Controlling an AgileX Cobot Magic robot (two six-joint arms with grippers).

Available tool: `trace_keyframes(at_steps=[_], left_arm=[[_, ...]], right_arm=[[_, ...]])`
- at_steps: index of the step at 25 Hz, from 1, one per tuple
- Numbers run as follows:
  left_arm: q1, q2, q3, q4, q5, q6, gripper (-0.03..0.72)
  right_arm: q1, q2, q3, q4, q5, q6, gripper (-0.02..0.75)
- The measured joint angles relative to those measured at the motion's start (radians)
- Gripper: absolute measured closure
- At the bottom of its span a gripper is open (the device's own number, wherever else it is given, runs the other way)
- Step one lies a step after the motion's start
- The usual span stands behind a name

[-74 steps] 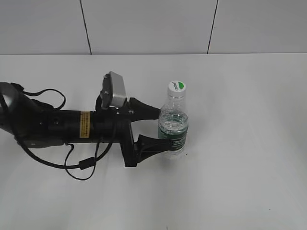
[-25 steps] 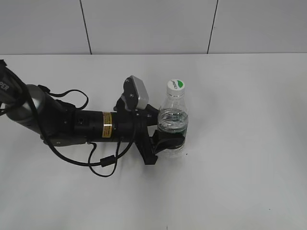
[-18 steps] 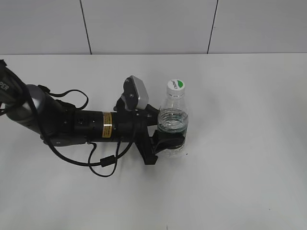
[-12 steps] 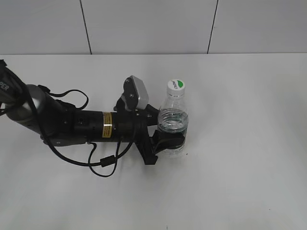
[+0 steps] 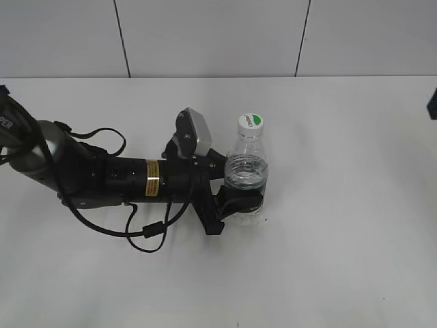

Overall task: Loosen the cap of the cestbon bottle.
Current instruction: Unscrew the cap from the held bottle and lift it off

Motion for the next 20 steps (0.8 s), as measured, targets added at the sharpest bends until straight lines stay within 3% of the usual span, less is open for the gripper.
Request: trace_keyframes(at_steps=[11, 20], left_arm=[[0.0, 0.0, 0.0, 0.0, 0.0, 0.0, 0.275], [0.0, 0.0, 0.0, 0.0, 0.0, 0.0, 0.275]], right_arm=[[0.347, 0.189, -0.273, 0.001, 0.0, 0.004, 0.214], [0.517, 0.325, -0.389, -0.001, 0.0, 0.006, 0.214]])
